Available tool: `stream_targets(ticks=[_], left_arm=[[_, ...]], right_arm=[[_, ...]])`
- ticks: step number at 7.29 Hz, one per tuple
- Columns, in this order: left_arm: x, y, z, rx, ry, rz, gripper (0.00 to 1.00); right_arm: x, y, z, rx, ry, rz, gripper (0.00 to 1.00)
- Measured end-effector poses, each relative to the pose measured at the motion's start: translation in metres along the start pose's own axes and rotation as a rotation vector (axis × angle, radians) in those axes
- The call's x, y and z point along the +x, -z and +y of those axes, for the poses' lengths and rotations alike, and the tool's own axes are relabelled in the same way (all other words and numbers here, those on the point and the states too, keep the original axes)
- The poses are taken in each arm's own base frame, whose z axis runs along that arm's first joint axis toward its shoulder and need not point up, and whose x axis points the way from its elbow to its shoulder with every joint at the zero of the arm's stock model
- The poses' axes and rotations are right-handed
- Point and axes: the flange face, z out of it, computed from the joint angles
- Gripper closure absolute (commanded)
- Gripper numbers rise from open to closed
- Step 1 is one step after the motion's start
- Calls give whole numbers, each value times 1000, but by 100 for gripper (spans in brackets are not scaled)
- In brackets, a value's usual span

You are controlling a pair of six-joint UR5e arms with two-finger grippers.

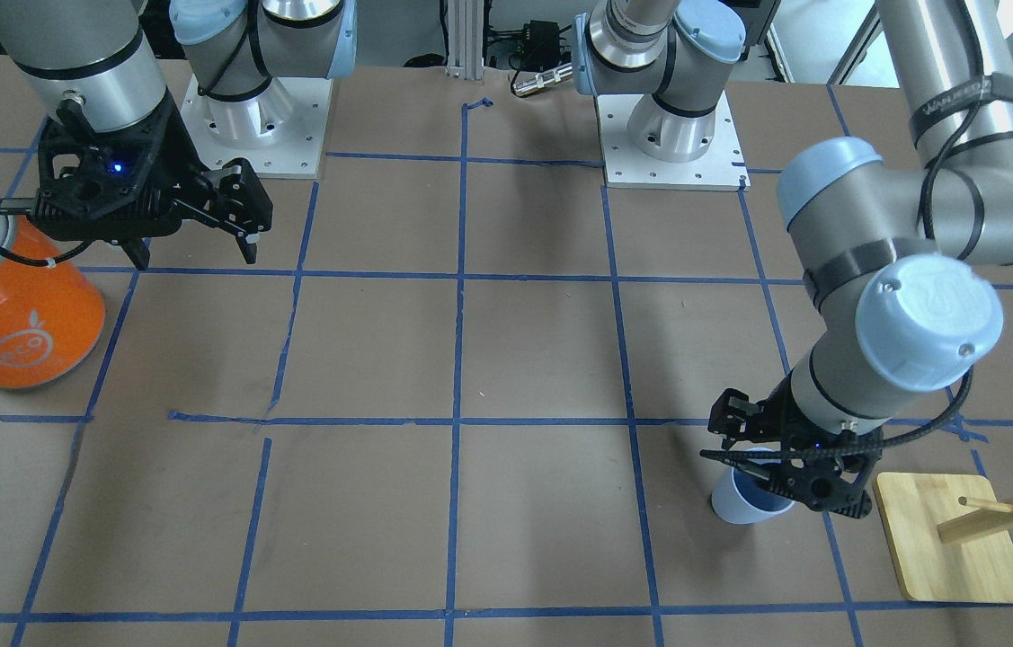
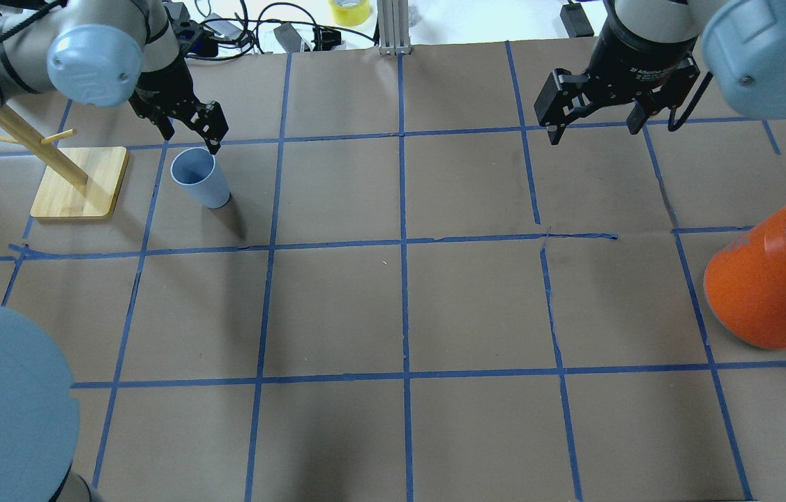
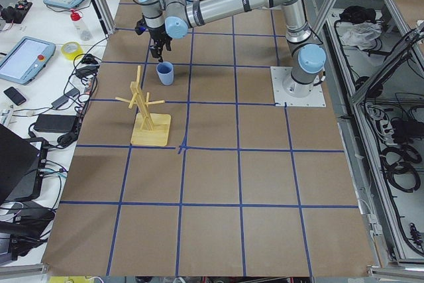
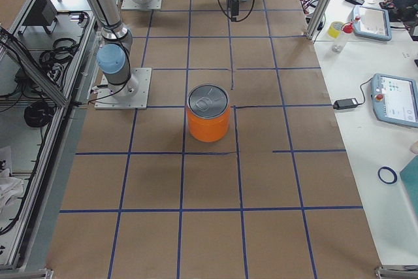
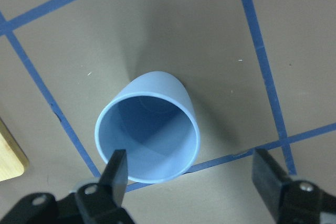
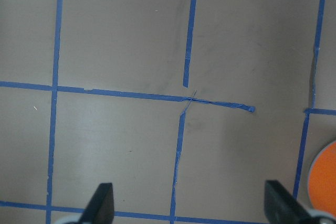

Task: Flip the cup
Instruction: 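Open the left gripper and raise it off the cup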

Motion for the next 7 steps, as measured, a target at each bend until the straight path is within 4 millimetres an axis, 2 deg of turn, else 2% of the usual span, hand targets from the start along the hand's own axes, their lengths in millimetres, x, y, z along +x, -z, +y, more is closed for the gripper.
stream_targets(ticks=[1,2,4,5,7], left_arm=[[9,36,18,17,55,-6,0],[27,71,38,25,120,-5,0],[83,129,80,39,247,-3,0],[104,150,104,29,297,11,0],[124,168,136,27,388,51,0]], right_arm=[[0,0,0,0,0,0,0],[0,0,0,0,0,0,0],[0,1,0,1,-1,0,0],[0,1,0,2,-4,-2,0],[-1,1,0,8,-11,-5,0]])
